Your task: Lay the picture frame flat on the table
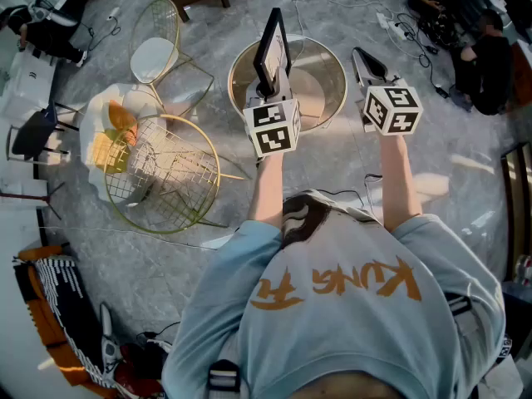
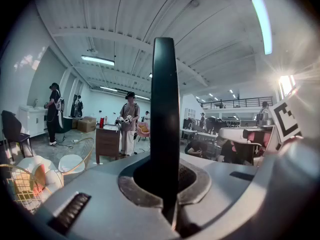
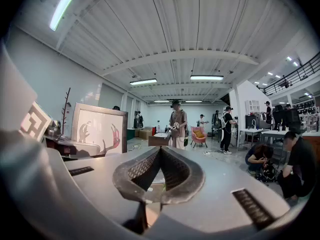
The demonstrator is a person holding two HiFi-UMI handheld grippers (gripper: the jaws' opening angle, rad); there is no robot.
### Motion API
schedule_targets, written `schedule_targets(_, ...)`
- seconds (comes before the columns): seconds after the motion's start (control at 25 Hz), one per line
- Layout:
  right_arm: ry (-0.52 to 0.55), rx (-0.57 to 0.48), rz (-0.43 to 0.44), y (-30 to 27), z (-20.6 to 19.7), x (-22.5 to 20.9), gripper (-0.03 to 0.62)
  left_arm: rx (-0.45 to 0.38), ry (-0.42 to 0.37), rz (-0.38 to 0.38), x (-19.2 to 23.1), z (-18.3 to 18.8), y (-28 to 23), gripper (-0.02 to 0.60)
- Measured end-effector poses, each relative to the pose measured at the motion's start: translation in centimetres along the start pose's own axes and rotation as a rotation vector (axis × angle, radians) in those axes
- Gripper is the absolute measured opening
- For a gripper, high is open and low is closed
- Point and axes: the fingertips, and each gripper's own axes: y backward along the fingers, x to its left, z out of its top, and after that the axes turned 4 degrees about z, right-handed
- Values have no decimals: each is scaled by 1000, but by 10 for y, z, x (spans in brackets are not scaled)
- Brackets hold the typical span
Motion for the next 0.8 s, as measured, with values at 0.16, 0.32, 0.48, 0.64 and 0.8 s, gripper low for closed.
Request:
schedule_targets(0.16, 11, 2, 4, -4, -5, 11, -3, 0, 11, 2, 12, -6, -2, 26)
schedule_targets(0.32, -21, 16, -23, -2, -15, 12, -3, 27, 31, -5, 20, -19, -2, 26)
schedule_targets(0.48, -13, 52, -57, -1, -29, 11, -3, 26, 53, -6, 25, -29, -7, 26)
schedule_targets(0.64, -33, 85, -87, -2, -46, 9, -3, 52, 65, -15, 29, -42, -9, 26)
schedule_targets(0.8, -51, 84, -109, -8, -48, 10, -2, 62, 55, -2, 40, -42, -6, 26)
